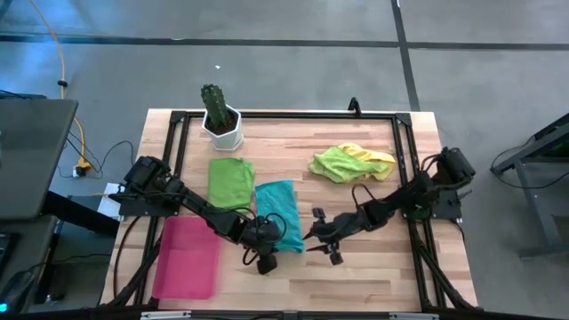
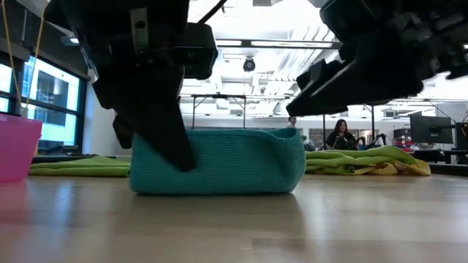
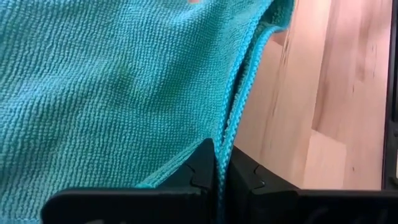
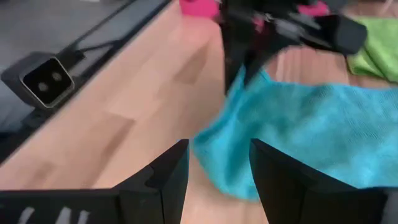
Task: Roll microfiber towels into tight, uniform cylinder then place into a basket
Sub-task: Roll the blue towel
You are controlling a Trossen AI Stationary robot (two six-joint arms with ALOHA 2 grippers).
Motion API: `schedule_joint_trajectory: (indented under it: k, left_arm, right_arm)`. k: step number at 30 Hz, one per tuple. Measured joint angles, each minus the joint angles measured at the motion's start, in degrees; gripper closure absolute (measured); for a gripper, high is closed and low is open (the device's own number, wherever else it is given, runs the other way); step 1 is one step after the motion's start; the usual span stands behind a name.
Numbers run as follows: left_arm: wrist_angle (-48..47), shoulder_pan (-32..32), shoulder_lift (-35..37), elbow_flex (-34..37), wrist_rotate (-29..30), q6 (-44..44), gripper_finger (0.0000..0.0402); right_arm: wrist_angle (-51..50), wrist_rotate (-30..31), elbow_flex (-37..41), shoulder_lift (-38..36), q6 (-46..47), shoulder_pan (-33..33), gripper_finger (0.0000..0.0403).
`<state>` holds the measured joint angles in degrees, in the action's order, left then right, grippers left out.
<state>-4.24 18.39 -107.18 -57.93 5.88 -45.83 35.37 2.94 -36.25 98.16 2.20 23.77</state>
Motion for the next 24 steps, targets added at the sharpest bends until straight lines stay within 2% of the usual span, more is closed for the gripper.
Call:
schedule_joint_trajectory:
  k: [5,11,19,24]
  left_arm:
    - [2.9,-0.7,0.0,0.0,0.8,-0.1,0.0392]
    - [4.2,-1.6,0.0,0.0,0.8,-0.1,0.0392]
    - [4.1,-1.6,0.0,0.0,-0.5,-0.1,0.0392]
    - [4.0,-1.6,0.0,0.0,-0.5,-0.1,0.0392]
  right_arm:
    - [0.4,7.0,0.0,2.3,-2.4,1.9,0.0242]
    - [3.2,8.4,0.0,5.2,-0.7,1.9,0.0242]
    - [5.3,8.9,0.0,5.3,1.9,1.9,0.0244]
    - [4.7,8.9,0.0,5.3,3.8,1.7,0.0276]
